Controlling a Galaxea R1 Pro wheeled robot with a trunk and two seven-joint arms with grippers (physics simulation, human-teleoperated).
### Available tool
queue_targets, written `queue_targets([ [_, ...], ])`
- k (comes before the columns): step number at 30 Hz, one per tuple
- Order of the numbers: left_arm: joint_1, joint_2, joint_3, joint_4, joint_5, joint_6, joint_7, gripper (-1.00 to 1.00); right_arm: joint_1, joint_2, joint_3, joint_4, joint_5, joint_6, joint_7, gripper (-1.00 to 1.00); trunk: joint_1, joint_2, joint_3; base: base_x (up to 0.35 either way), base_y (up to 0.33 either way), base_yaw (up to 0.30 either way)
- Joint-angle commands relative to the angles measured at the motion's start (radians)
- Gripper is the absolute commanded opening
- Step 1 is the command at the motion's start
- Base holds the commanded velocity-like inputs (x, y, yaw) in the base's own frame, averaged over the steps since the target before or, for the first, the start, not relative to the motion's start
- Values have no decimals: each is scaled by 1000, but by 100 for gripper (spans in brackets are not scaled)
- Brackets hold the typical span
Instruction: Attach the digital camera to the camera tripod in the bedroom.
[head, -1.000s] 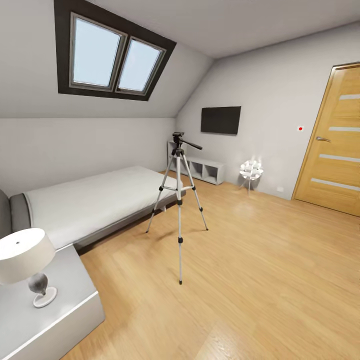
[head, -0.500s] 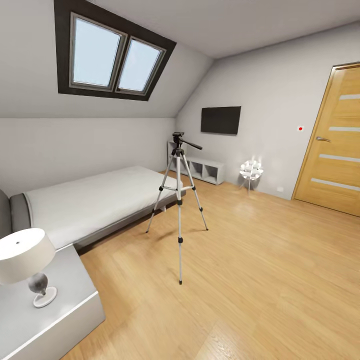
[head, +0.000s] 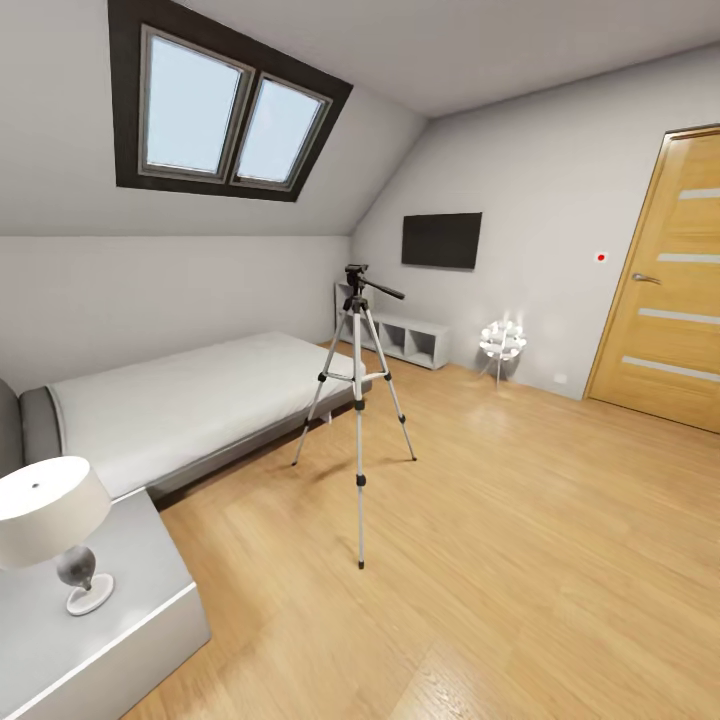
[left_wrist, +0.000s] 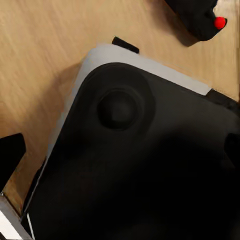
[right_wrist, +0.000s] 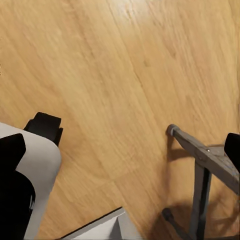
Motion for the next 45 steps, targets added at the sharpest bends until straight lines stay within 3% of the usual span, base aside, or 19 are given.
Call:
queue_targets([
  [1, 1, 14, 1, -59, 8, 21, 4, 100, -2, 9, 8, -38, 12, 18, 5, 100, 0, 0, -1, 0, 0, 0],
  [3, 1, 28, 2, -126, 9, 61, 11, 100, -8, 22, 9, -90, 18, 50, 6, 100, 0, 0, -1, 0, 0, 0],
  [4, 1, 44, 2, -201, 12, 121, 23, 100, -20, 35, 10, -153, 21, 96, 7, 100, 0, 0, -1, 0, 0, 0],
  [5, 0, 87, 4, -470, 45, 374, 117, 100, -49, 90, 11, -404, 25, 284, 15, 100, 0, 0, -1, 0, 0, 0],
  [6, -5, 98, 4, -559, 69, 454, 159, 100, -59, 111, 12, -496, 25, 358, 24, 100, 0, 0, -1, 0, 0, 0],
  [9, -38, 114, 5, -688, 118, 556, 218, 100, -88, 137, 11, -630, 24, 469, 49, 100, 0, 0, -1, 0, 0, 0],
  [10, -73, 121, 5, -769, 155, 615, 253, 100, -116, 150, 11, -708, 23, 537, 75, 100, 0, 0, -1, 0, 0, 0],
  [12, -112, 126, 5, -840, 193, 673, 283, 100, -151, 163, 11, -772, 17, 593, 111, 100, 0, 0, -1, 0, 0, 0],
  [14, -177, 133, 5, -920, 244, 755, 319, 100, -208, 176, 11, -838, -8, 657, 177, 100, 0, 0, -1, 0, 0, 0],
  [17, -299, 132, 5, -981, 301, 836, 364, 100, -309, 178, -1, -885, -91, 708, 280, 100, 0, 0, -1, 0, 0, 0],
  [21, -396, 109, 3, -1014, 323, 854, 401, 100, -374, 175, -47, -909, -211, 727, 335, 100, 0, 0, -1, 0, 0, 0],
  [25, -425, 66, -3, -1039, 321, 823, 414, 100, -391, 177, -62, -961, -257, 732, 347, 100, 0, 0, -1, 0, 0, 0],
  [28, -430, 53, -5, -1048, 321, 816, 415, 100, -395, 179, -63, -1000, -261, 744, 347, 100, 0, 0, -1, 0, 0, 0],
  [35, -435, 39, -7, -1103, 326, 816, 416, 100, -402, 182, -65, -1158, -222, 955, 341, 100, 0, 0, -1, 0, 0, 0],
  [38, -435, 32, -9, -1111, 332, 818, 412, 100, -399, 178, -66, -1222, -208, 962, 340, 100, 0, 0, -1, 0, 0, 0],
  [39, -436, 3, -40, -1114, 333, 819, 410, 100, -397, 174, -66, -1255, -202, 962, 338, 100, 0, 0, -1, 0, 0, 0],
  [45, -436, -36, -116, -1116, 327, 817, 412, 100, -396, 173, -66, -1267, -200, 962, 335, 100, 0, 0, -1, 0, 0, 0],
])
